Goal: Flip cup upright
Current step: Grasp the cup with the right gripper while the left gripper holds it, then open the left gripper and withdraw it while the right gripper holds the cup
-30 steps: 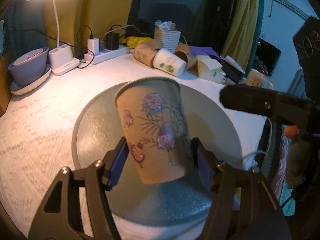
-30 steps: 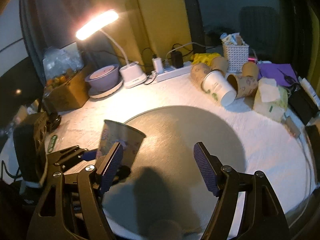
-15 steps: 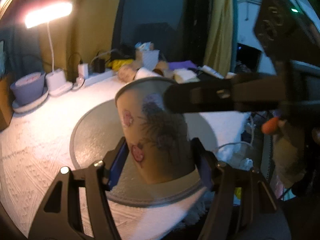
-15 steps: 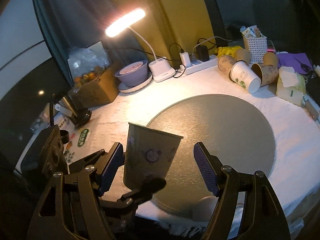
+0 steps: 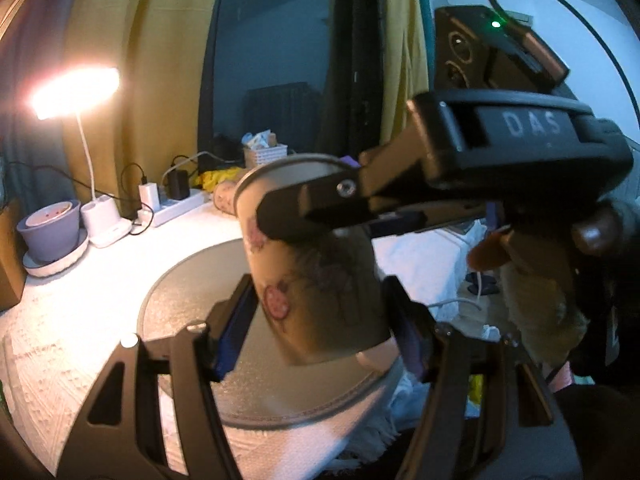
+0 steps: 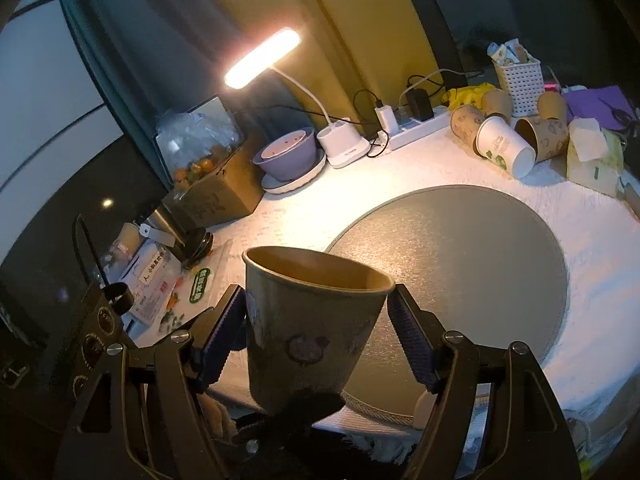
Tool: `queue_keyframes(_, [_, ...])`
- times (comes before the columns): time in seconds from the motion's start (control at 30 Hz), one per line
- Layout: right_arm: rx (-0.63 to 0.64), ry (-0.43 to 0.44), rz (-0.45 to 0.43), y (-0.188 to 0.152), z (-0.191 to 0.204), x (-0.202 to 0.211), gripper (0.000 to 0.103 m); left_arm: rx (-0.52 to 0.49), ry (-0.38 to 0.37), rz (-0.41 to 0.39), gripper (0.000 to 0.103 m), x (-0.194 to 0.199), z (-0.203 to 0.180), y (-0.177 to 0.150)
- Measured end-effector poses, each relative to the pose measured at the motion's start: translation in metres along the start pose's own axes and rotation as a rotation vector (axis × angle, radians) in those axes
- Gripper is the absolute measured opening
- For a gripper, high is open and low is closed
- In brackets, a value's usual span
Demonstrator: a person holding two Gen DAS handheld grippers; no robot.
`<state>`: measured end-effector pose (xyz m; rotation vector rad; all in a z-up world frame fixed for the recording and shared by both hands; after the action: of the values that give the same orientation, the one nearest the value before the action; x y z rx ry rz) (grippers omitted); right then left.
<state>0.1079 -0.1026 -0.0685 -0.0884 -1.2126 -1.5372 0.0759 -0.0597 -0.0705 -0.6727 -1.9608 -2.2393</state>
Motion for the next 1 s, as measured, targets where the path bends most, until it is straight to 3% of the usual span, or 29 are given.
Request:
queue_keyframes(0.4, [0.007, 0.025, 0.025, -0.005, 0.006, -0.004, 0.074, 0.000, 0.003, -0.011, 0.065, 0.006, -0.002, 0.000])
queue_keyframes(0.73, [0.029, -0.005, 0.027, -0.006, 0.004, -0.009, 0.071, 0.030, 0.003, 0.037, 0.066, -0.009, 0.007, -0.007])
queue_keyframes(0.83, [0.031, -0.023, 0.020, -0.003, 0.000, -0.011, 0.071, 0.050, -0.003, 0.056, 0.076, -0.014, 0.010, -0.012])
queue_keyframes(1.0, [0.050, -0.088, -0.018, 0.007, -0.014, -0.011, 0.070, 0.091, -0.012, 0.104, 0.078, -0.024, 0.016, -0.022])
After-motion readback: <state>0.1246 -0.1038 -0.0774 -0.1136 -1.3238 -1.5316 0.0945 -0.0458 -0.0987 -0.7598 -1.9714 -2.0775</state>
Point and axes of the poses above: each gripper's, at about its wrist camera, not at the fingertips, and x roughly against the way its jaws point, z to its left, y to its top, the point moved 9 cm from there along -x, roughly the way its jaws point, and after that the axes turned 8 degrees about -x, right-handed, at the moved point
